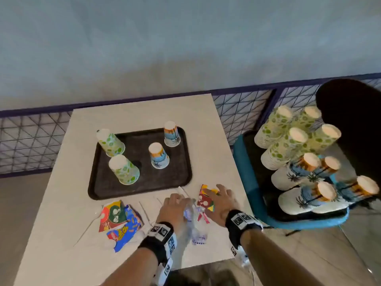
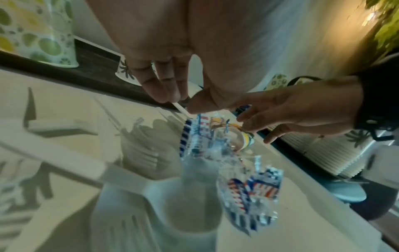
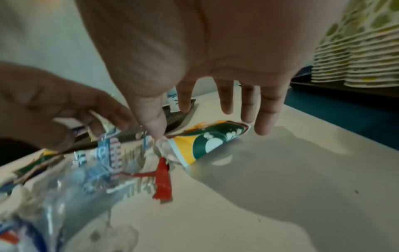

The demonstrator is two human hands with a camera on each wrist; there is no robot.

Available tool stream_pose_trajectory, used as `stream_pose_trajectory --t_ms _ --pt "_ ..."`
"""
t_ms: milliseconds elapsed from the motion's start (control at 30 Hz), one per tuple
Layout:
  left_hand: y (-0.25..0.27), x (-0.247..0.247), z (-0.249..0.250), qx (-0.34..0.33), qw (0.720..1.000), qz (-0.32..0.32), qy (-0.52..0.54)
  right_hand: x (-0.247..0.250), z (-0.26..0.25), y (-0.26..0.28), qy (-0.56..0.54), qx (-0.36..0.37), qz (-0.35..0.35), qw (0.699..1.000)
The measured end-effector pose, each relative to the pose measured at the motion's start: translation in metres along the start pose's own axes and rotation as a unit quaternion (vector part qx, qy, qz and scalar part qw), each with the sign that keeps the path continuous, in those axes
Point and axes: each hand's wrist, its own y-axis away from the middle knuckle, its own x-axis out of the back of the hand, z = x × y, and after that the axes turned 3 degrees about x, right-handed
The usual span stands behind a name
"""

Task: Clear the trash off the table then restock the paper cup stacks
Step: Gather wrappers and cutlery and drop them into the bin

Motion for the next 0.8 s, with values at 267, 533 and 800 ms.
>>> stream_pose_trajectory --t_ms 267,533,800 --pt "-0.046 0.018 -0.005 -0.021 0.988 -0.044 -0.149 -0.023 0.005 0.002 0.039 -0.033 -0.006 0.999" --pt "-0.059 0.017 -0.004 -0.085 0.960 0.015 -0.266 -0.042 0.013 0.023 -0.026 -0.071 0.045 0.996" --pt "-0.060 0.012 -0.010 -0.127 0.937 0.029 -0.325 -0.049 0.015 0.032 -0.094 -0.073 0.076 0.990"
